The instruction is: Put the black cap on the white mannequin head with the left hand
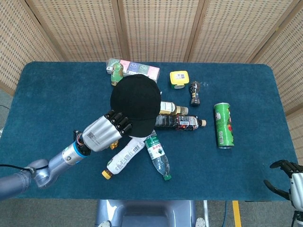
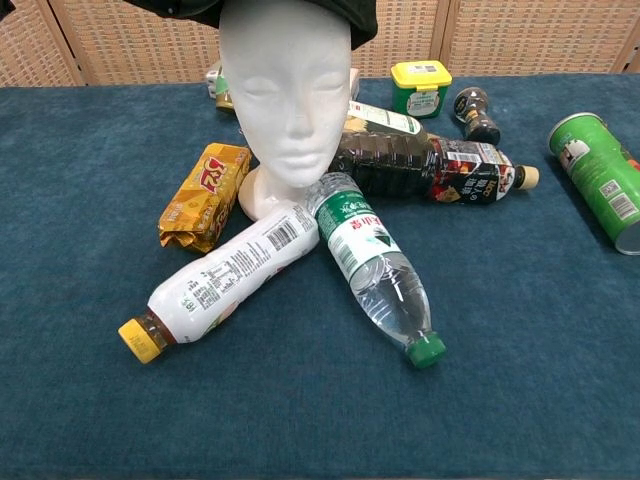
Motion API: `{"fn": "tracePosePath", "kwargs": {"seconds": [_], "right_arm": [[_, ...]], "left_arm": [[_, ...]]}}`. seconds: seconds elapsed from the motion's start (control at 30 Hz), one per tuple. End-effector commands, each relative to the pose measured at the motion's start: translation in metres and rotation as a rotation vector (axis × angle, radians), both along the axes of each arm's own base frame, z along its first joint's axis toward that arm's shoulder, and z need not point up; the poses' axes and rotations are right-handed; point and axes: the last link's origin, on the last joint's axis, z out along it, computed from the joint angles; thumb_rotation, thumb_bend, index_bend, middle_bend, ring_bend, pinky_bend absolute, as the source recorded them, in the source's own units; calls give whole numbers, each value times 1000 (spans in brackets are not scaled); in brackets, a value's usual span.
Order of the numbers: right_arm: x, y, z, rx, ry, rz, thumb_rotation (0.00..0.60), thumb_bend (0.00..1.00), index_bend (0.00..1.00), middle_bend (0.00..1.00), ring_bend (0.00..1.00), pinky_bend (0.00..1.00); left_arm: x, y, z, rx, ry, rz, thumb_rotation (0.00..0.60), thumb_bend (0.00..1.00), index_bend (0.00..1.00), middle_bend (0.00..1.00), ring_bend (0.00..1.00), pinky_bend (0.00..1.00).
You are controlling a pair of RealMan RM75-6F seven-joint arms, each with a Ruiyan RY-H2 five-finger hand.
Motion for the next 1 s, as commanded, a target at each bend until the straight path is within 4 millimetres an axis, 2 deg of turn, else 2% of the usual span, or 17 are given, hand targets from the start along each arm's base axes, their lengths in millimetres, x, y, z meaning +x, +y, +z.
{"fn": "tracePosePath", "kwargs": {"seconds": [0.03,0.13,0.27,0.53,0.7,1.0], "right_arm": [[0,0,0,0,0,1,600,116,469,476,483,491],[0,0,0,-1,0,2,600,116,469,476,483,491],[0,-1,-1,0,0,2,600,116,468,476,483,493],[-1,-3,-1,2,-1,5,600,116,469,476,483,494],[-1,-3,-1,2,-2,6,600,117,469,476,483,495],[0,-3,-2,2,0,10,600,116,469,476,483,495]], "left_arm": [[0,0,0,-2,4,16,600,352,820,644,552,755],[-1,-1,-1,-2,9,25,600,289,776,619,517,749],[-2,-4,-2,-4,8,39,600,232,712,538,452,736],[-12,-10,-4,-10,22,118,600,197,563,440,369,686],[-16,-16,-4,-23,59,178,600,174,440,364,293,617],[-21,-27,2,-28,74,238,600,153,289,238,175,504]]}}
